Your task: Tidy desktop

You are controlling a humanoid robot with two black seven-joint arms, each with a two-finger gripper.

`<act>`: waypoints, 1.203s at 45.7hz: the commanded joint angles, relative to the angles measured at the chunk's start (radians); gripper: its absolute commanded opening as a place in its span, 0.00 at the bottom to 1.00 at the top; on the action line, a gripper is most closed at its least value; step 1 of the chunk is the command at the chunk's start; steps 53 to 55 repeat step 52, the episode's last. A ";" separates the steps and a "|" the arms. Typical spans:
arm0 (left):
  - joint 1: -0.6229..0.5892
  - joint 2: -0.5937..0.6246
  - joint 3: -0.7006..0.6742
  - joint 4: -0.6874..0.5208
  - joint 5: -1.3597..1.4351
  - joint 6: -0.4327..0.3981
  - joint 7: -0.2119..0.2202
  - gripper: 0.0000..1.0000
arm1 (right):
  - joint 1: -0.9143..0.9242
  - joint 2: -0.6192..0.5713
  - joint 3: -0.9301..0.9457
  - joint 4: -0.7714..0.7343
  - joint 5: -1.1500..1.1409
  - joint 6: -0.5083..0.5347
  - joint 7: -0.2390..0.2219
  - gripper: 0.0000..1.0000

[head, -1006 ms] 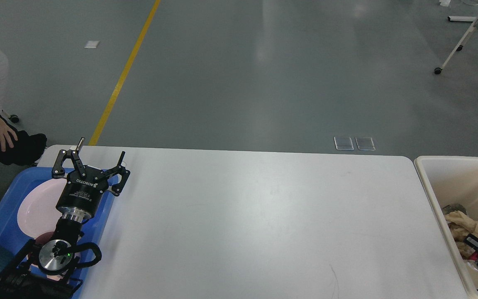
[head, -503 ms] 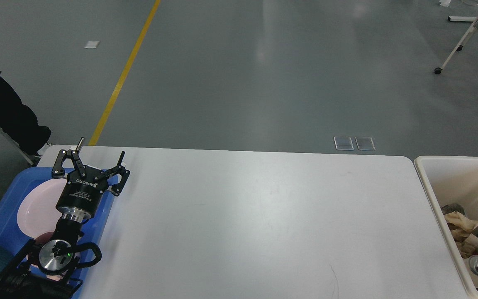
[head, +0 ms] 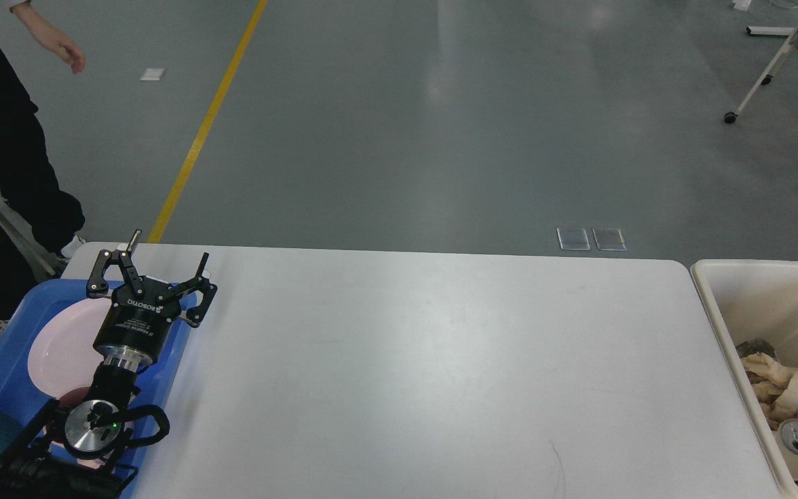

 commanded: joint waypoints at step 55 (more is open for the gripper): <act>0.000 0.000 0.000 0.000 0.000 0.000 0.000 0.96 | -0.570 0.301 1.092 0.738 -0.356 0.087 0.468 1.00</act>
